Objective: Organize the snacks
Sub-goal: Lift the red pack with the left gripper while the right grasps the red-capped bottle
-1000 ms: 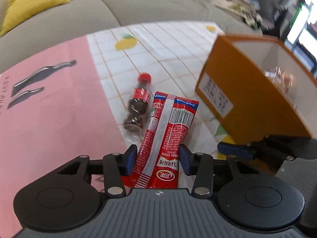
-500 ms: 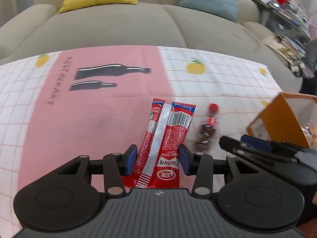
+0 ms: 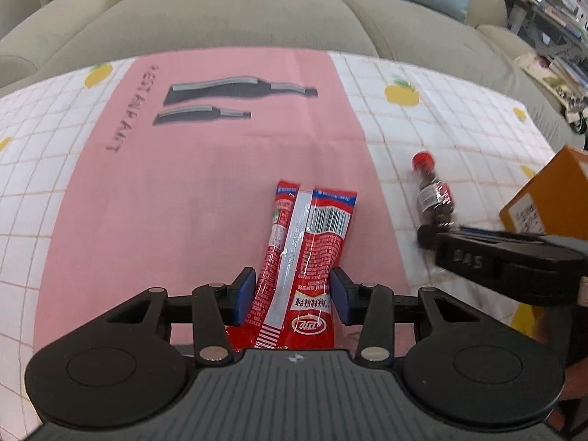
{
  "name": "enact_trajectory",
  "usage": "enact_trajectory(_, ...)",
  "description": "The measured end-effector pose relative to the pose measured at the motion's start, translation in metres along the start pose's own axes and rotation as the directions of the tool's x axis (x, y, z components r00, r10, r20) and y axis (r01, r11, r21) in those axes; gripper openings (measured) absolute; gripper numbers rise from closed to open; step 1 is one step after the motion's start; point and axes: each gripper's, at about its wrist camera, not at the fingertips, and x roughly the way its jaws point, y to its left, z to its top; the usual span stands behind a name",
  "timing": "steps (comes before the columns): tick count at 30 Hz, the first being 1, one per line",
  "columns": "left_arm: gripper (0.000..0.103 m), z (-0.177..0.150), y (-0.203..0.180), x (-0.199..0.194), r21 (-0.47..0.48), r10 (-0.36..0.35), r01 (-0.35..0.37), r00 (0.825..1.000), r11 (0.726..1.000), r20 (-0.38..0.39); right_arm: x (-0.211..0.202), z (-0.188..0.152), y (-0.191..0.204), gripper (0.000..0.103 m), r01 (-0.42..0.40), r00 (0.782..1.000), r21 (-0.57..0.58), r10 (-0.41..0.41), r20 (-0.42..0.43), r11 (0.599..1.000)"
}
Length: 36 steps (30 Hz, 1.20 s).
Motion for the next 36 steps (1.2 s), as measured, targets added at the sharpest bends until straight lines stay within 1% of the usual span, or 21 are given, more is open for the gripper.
enact_trajectory(1, 0.052, -0.001, 0.000, 0.002, 0.001, 0.002, -0.002, 1.000, 1.000, -0.007, -0.001, -0.001, -0.001, 0.027, -0.002, 1.000, -0.008, 0.002, 0.001, 1.000)
enact_trajectory(4, 0.061, -0.004, -0.004, 0.005, 0.019, 0.032, -0.032, 0.999, 0.999, 0.003, -0.004, -0.007, -0.006, 0.027, -0.015, 1.000, -0.021, 0.015, -0.001, 1.000)
enact_trajectory(5, 0.068, -0.004, -0.005, 0.006, 0.024, 0.038, -0.038, 0.999, 0.999, 0.002, -0.006, -0.010, -0.007, 0.027, -0.017, 1.000, -0.026, 0.017, -0.001, 1.000)
enact_trajectory(6, 0.071, -0.004, -0.005, 0.008, 0.028, 0.038, -0.038, 0.999, 0.999, 0.000, -0.008, -0.013, -0.008, 0.027, -0.019, 1.000, -0.033, 0.019, -0.001, 0.999)
enact_trajectory(8, 0.084, -0.004, -0.007, 0.011, 0.041, 0.038, -0.038, 0.999, 0.998, 0.009, -0.012, -0.019, -0.009, 0.027, -0.021, 1.000, -0.050, 0.022, 0.003, 0.998)
enact_trajectory(9, 0.086, -0.004, -0.008, 0.012, 0.049, 0.043, -0.044, 0.999, 0.998, 0.012, -0.014, -0.023, -0.010, 0.027, -0.021, 1.000, -0.057, 0.021, 0.004, 0.998)
enact_trajectory(11, 0.086, -0.004, -0.013, 0.014, 0.070, 0.058, -0.059, 0.998, 0.996, 0.015, -0.018, -0.028, -0.012, 0.027, -0.022, 1.000, -0.058, 0.022, 0.000, 0.998)
enact_trajectory(13, 0.081, -0.004, -0.015, 0.014, 0.085, 0.055, -0.056, 0.998, 0.995, 0.018, -0.021, -0.033, -0.014, 0.027, -0.020, 1.000, -0.055, 0.020, -0.004, 0.998)
enact_trajectory(14, 0.074, -0.004, -0.016, 0.014, 0.088, 0.052, -0.054, 0.998, 0.995, 0.023, -0.023, -0.036, -0.014, 0.027, -0.018, 1.000, -0.061, 0.018, -0.005, 0.998)
enact_trajectory(15, 0.062, -0.004, -0.017, 0.013, 0.091, 0.049, -0.052, 0.998, 0.995, 0.029, -0.025, -0.039, -0.014, 0.027, -0.017, 1.000, -0.069, 0.016, -0.005, 0.997)
enact_trajectory(17, 0.052, -0.003, -0.016, 0.010, 0.084, 0.036, -0.039, 0.999, 0.996, 0.028, -0.027, -0.043, -0.013, 0.027, -0.016, 1.000, -0.085, 0.016, -0.009, 0.996)
enact_trajectory(18, 0.049, -0.003, -0.015, 0.009, 0.073, 0.029, -0.030, 0.999, 0.997, 0.022, -0.029, -0.045, -0.014, 0.027, -0.018, 1.000, -0.088, 0.017, -0.012, 0.996)
enact_trajectory(22, 0.045, -0.009, -0.015, 0.002, 0.029, 0.040, -0.041, 0.999, 0.999, 0.021, -0.036, -0.053, -0.015, 0.027, -0.021, 0.999, -0.094, 0.019, -0.026, 0.995)
enact_trajectory(28, 0.043, -0.026, -0.020, -0.020, -0.038, -0.018, 0.019, 0.999, 0.999, 0.030, -0.052, -0.065, -0.021, 0.027, -0.038, 0.999, -0.092, 0.035, -0.035, 0.995)
enact_trajectory(31, 0.043, -0.033, -0.021, -0.032, -0.084, -0.055, 0.057, 0.998, 0.995, 0.020, -0.062, -0.070, -0.025, 0.027, -0.055, 0.998, -0.087, 0.052, -0.039, 0.995)
enact_trajectory(36, 0.043, -0.044, -0.027, -0.049, -0.110, -0.085, 0.083, 0.996, 0.990, -0.005, -0.079, -0.078, -0.028, 0.027, -0.083, 0.996, -0.075, 0.079, -0.048, 0.994)
